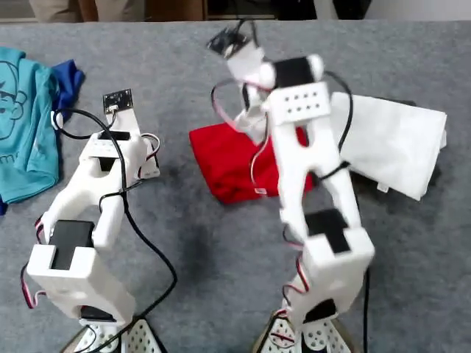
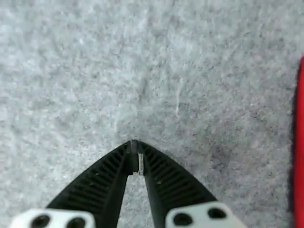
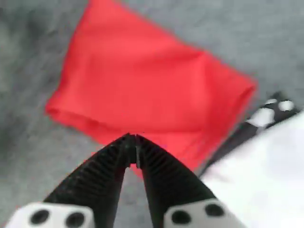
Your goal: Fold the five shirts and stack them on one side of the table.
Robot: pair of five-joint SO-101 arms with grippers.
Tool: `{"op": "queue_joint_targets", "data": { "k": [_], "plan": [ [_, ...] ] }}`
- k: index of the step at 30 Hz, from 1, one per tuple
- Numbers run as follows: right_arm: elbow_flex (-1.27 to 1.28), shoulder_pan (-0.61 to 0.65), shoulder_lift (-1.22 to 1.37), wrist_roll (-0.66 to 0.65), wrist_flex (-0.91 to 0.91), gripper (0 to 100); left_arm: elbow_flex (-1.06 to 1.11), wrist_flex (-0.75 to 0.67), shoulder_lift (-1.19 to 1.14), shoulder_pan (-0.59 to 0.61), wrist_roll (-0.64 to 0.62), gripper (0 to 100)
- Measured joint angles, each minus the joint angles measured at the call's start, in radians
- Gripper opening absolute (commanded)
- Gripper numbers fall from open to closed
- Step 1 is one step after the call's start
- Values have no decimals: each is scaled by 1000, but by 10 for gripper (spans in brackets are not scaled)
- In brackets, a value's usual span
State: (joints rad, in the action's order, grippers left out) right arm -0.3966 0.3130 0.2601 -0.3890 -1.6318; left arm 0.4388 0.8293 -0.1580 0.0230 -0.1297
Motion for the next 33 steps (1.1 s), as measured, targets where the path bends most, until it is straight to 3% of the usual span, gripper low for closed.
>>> {"op": "queue_joint_targets", "data": {
  "k": [5,11,33],
  "plan": [
    [330,43,-100,-6,127,3,0,0,0,0,0,19],
    [493,78,-104,-6,189,3,0,0,0,0,0,19],
    [517,129,-18,-2,324,3,0,0,0,0,0,19]
  ]
}}
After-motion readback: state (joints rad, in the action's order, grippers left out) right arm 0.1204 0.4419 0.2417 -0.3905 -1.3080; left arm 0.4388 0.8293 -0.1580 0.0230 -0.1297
